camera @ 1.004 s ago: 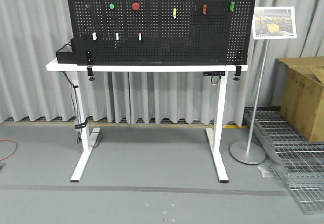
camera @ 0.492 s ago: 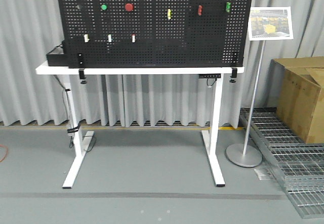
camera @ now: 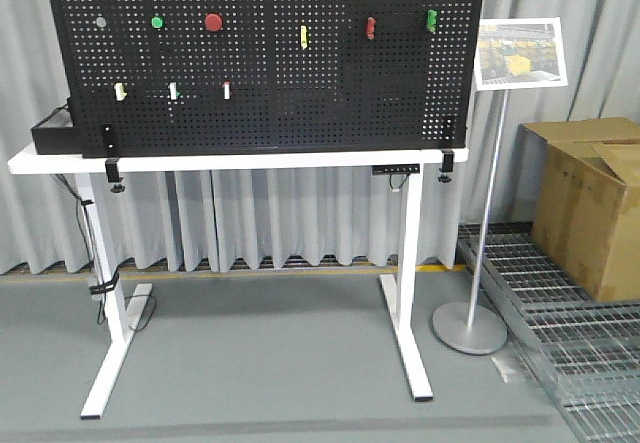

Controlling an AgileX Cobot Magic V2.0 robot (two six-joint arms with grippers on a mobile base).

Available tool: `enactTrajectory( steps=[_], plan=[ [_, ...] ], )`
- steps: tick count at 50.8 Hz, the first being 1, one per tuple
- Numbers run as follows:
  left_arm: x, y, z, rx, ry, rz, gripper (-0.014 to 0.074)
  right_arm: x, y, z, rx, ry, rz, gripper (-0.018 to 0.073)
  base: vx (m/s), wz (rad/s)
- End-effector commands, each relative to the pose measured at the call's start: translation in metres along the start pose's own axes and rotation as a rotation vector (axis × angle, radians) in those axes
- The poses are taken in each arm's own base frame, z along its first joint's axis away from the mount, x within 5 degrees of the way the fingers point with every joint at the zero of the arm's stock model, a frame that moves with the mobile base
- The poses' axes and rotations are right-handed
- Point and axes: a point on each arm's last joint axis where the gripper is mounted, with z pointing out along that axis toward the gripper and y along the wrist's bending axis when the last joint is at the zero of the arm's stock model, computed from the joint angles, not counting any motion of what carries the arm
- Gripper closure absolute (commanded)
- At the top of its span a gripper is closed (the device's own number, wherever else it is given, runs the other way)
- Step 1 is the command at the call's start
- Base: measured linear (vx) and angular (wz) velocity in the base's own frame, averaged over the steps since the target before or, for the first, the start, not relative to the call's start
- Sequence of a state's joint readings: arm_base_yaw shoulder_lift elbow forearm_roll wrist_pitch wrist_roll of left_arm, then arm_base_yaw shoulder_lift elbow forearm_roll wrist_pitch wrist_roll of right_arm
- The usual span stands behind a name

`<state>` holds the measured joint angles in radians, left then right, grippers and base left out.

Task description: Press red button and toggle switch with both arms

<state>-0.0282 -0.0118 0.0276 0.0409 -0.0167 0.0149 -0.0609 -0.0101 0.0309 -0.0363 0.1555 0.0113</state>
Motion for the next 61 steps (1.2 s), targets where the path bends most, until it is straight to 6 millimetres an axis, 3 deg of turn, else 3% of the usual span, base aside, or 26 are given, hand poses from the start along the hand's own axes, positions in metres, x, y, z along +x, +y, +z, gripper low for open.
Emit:
enactTrajectory(
  steps=[1, 61],
  plan=[
    [0.0021, -0.0004, 0.0007, 0.002, -0.049, -0.017, 0.0594, -0.0054, 0.0001, -0.0010, 0.001, -0.096, -0.007, 0.0559, 0.38, 0.02],
    [0.0021, -0.0004, 0.0007, 0.002, -0.049, -0.017, 0.0594, -0.0053, 0.0001, -0.0010, 0.001, -0.095, -0.007, 0.0559, 0.48, 0.04]
  ],
)
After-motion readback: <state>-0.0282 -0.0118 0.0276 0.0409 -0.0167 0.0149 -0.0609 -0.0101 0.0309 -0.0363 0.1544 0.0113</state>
